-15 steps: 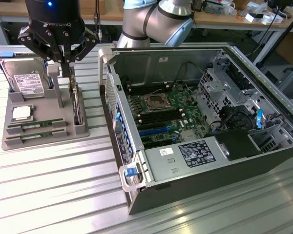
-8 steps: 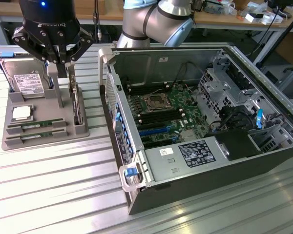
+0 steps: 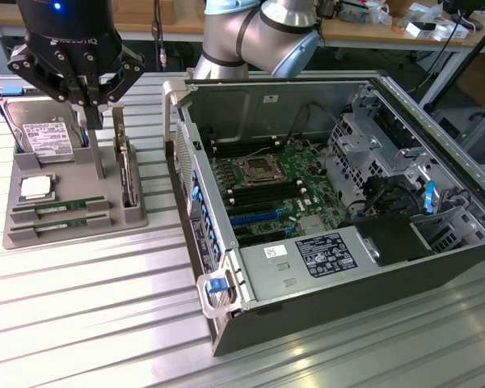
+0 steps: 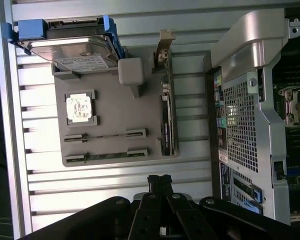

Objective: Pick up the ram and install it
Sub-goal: 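Reach for the ram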

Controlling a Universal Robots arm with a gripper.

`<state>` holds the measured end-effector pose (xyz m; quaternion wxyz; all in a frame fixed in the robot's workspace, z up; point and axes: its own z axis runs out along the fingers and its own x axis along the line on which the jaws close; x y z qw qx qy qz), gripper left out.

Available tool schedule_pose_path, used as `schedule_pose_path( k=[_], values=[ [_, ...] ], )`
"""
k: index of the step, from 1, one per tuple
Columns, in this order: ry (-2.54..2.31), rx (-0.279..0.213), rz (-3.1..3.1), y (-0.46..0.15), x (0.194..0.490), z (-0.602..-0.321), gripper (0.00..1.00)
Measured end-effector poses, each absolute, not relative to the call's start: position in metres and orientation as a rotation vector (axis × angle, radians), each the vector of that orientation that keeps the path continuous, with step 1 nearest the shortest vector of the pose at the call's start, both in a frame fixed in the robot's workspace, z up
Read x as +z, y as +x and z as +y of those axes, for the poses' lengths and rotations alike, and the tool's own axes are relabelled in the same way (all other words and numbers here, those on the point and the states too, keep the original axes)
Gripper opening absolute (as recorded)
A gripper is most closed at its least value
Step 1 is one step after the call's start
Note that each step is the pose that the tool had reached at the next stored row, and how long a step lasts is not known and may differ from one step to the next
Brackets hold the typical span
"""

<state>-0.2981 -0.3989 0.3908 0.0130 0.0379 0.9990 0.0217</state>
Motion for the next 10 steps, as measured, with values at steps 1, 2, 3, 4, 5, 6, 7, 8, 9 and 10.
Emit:
schedule_pose_path(
  k=[1, 2, 3, 4, 5, 6, 7, 8, 9, 10],
  values=[
    [0.118, 0.068, 3.112, -0.2987, 0.3907, -0.3989, 0.10],
    [0.118, 0.068, 3.112, -0.2995, 0.3907, -0.3989, 0.10],
    [0.118, 0.068, 3.113, -0.3000, 0.3907, -0.3989, 0.10],
    [0.118, 0.068, 3.112, -0.3015, 0.3907, -0.3989, 0.10],
    [0.118, 0.068, 3.112, -0.3028, 0.3906, -0.3990, 0.10],
    [0.118, 0.068, 3.112, -0.3038, 0.3906, -0.3990, 0.10],
    [0.118, 0.068, 3.112, -0.3048, 0.3905, -0.3989, 0.10],
    [0.118, 0.068, 3.112, -0.3052, 0.3905, -0.3990, 0.10],
    [0.118, 0.068, 3.112, -0.3058, 0.3904, -0.3989, 0.10],
    [0.118, 0.068, 3.112, -0.3067, 0.3904, -0.3989, 0.10]
  ],
)
